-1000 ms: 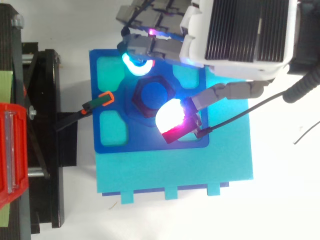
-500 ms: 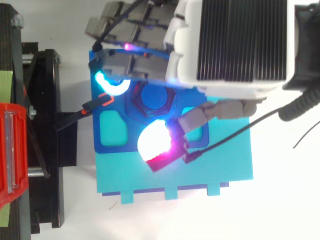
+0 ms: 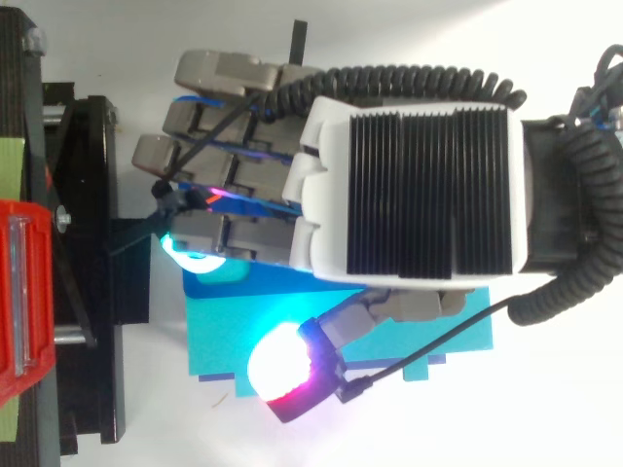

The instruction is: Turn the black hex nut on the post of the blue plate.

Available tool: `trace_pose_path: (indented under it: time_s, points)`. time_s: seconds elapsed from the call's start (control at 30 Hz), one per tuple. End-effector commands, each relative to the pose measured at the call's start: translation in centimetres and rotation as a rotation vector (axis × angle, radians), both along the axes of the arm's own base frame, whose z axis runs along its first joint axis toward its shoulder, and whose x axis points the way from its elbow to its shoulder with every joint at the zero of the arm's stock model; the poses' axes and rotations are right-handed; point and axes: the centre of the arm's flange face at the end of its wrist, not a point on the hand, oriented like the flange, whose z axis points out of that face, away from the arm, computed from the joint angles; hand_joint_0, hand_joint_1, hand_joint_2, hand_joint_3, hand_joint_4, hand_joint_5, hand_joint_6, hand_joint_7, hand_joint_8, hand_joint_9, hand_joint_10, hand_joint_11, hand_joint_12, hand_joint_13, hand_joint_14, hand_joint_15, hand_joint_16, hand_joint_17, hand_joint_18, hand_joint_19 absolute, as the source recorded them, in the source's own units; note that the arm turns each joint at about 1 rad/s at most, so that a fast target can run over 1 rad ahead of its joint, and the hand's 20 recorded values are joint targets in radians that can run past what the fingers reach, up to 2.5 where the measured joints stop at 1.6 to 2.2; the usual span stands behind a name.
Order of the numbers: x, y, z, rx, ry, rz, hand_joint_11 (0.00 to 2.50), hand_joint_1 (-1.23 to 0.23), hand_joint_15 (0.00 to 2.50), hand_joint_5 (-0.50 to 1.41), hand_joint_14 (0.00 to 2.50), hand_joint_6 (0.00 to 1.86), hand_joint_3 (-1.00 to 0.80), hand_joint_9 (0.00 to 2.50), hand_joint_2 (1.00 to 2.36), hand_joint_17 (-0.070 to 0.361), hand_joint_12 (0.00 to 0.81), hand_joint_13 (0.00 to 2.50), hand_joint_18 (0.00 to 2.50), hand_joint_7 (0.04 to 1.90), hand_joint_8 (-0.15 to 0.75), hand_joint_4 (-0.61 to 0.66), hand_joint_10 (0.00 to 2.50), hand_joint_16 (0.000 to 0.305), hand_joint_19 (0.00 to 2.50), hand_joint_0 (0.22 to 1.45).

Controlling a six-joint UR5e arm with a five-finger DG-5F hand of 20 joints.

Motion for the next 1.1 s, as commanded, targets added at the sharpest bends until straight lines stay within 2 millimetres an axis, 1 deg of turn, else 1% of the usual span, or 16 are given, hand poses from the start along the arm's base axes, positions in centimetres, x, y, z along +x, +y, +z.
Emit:
trace_pose_path:
  time_s: [0.0,0.03,0.1,0.13,0.23,0.27,0.47,0.5,0.73,0.93,1.07]
  points:
    - [-0.3,0.5,-0.5,-0.004,0.025,0.002,0.0,-0.34,0.06,-0.18,0.0,0.5,-0.5,0.32,1.0,0.134,0.358,0.33,0.17,1.12,0.243,0.18,0.0,0.06,0.13,0.49]
    - [-0.3,0.5,-0.5,-0.005,0.031,0.002,0.01,-0.35,0.06,-0.17,0.0,0.5,-0.5,0.33,1.0,0.134,0.357,0.33,0.17,1.2,0.243,0.18,0.0,0.06,0.13,0.49]
    - [-0.6,0.5,-0.7,-0.009,0.055,0.002,0.02,-0.35,0.06,-0.17,0.0,0.51,-0.5,0.33,1.0,0.134,0.357,0.34,0.18,1.24,0.242,0.17,0.0,0.06,0.12,0.49]
    - [-0.8,0.4,-0.8,-0.01,0.069,0.002,0.02,-0.35,0.06,-0.18,0.0,0.54,-0.5,0.34,1.0,0.134,0.357,0.34,0.18,1.19,0.243,0.17,0.0,0.059,0.13,0.49]
    - [-1.1,0.0,-1.0,-0.013,0.092,-0.004,0.04,-0.35,0.06,-0.19,0.0,0.56,-0.5,0.35,1.0,0.133,0.356,0.35,0.18,1.19,0.242,0.16,0.0,0.059,0.13,0.49]
    - [-1.1,-0.2,-1.0,-0.013,0.095,-0.004,0.03,-0.35,0.06,-0.19,0.0,0.58,-0.5,0.35,1.0,0.133,0.356,0.35,0.18,1.16,0.243,0.17,0.0,0.059,0.13,0.49]
    - [-1.3,-0.7,-1.1,-0.01,0.106,-0.006,0.04,-0.36,0.06,-0.2,0.0,0.6,-0.5,0.35,1.0,0.132,0.355,0.35,0.19,1.12,0.243,0.18,0.0,0.059,0.12,0.5]
    - [-1.3,-1.1,-1.0,-0.01,0.106,-0.011,0.05,-0.36,0.07,-0.2,0.0,0.61,-0.5,0.35,1.0,0.132,0.355,0.35,0.19,1.1,0.243,0.18,0.0,0.059,0.13,0.5]
    - [-1.3,-2.4,-0.4,-0.009,0.094,-0.01,0.05,-0.36,0.07,-0.21,0.0,0.62,-0.5,0.35,1.0,0.132,0.355,0.36,0.19,1.07,0.245,0.19,0.0,0.058,0.13,0.5]
    - [-1.3,-3.3,0.0,-0.019,0.083,0.008,0.06,-0.36,0.07,-0.21,0.0,0.63,-0.5,0.35,1.0,0.132,0.355,0.36,0.2,1.05,0.246,0.2,0.0,0.059,0.13,0.5]
    - [-1.5,-4.9,0.0,-0.021,0.083,0.006,0.05,-0.36,0.07,-0.21,0.0,0.63,-0.5,0.35,1.0,0.132,0.355,0.36,0.2,1.05,0.246,0.2,0.0,0.058,0.13,0.5]
